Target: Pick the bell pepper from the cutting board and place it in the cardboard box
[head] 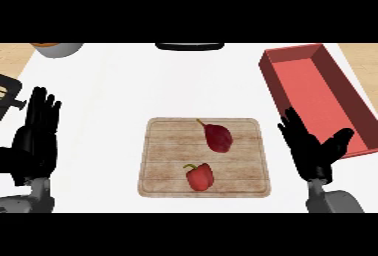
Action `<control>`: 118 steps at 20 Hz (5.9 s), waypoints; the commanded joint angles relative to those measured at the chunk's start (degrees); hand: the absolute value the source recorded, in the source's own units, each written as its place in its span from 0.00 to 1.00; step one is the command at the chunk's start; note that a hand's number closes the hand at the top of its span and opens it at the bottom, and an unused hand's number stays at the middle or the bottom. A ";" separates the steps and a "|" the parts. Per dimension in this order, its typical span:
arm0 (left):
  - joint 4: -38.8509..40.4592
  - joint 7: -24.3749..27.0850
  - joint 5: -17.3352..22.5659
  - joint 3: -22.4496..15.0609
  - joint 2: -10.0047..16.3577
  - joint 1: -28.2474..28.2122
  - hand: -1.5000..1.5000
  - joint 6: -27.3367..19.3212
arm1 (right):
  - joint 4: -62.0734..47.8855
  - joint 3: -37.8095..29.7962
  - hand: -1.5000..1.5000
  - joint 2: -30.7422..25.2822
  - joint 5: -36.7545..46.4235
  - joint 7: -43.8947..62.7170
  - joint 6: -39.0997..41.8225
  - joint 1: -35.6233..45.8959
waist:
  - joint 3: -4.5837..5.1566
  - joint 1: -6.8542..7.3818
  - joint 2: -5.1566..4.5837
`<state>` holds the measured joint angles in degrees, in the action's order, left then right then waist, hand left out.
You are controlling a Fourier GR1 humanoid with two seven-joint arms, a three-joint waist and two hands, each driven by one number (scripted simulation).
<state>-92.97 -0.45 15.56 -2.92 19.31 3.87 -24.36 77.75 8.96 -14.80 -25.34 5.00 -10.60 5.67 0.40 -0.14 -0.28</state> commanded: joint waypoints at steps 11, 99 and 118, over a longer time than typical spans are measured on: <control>-0.25 -8.65 7.79 -1.35 6.36 -3.90 0.50 14.63 | 21.09 11.97 0.00 -1.49 24.75 -26.43 -2.11 9.08 | -0.44 0.07 0.86; -4.79 -16.09 0.08 13.83 -4.12 -4.15 0.50 30.03 | 12.28 31.89 0.00 12.88 90.70 25.85 42.89 11.46 | -0.40 0.37 0.34; 2.18 -17.36 -2.23 15.93 -4.79 2.40 0.50 30.37 | 5.28 31.69 1.00 14.11 93.18 17.71 35.22 15.22 | -0.40 0.09 0.29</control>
<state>-94.53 -17.28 13.83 12.32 13.84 2.77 6.02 80.97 41.84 -0.34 66.55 25.26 23.37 21.24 0.00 0.26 -0.01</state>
